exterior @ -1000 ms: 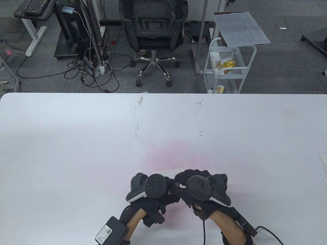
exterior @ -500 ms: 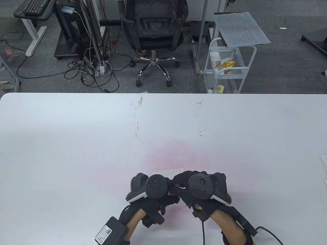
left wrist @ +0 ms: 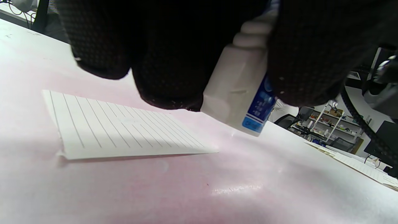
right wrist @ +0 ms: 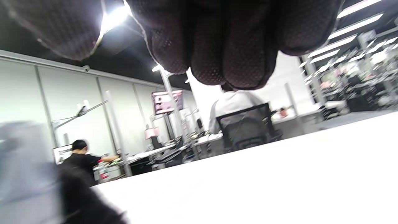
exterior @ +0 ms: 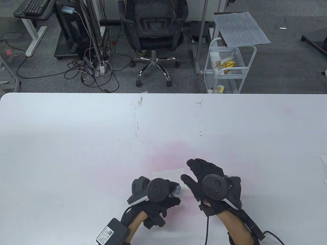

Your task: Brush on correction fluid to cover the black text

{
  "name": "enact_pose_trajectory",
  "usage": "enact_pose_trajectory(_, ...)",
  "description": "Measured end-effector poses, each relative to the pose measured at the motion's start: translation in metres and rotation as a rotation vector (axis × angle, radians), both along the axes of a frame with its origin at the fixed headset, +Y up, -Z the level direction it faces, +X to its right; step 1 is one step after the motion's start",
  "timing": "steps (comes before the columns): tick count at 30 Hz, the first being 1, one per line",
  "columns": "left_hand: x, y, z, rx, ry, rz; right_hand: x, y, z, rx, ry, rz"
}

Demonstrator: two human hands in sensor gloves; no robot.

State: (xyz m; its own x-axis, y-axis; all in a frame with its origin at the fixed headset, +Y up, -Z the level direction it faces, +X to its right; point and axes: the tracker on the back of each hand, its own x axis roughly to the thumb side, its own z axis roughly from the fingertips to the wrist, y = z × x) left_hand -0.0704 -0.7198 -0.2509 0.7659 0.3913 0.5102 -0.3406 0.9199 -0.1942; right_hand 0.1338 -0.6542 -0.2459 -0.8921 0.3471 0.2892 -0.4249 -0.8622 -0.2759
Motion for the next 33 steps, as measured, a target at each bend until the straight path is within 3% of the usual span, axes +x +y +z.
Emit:
enact_pose_trajectory(4,0.006,-0.005,0.004,0.01,-0.019,-0.027,0.02,-0.012,-0.01,0.046,-0.114,0.035)
enact_pose_trajectory(17,0.021,-0.026,0.014,-0.012,-0.085,-0.133,0.053,-0.054,-0.037,-0.083,-0.28,0.201)
enact_pose_trajectory(28,0.019,-0.028,0.017,-0.018,-0.088,-0.141,0.061,-0.06,-0.035,-0.105,-0.293,0.192)
enact_pose_trajectory(33,0.012,-0.018,0.019,-0.009,-0.069,-0.125,0.063,-0.059,-0.03,-0.087,-0.291,0.188)
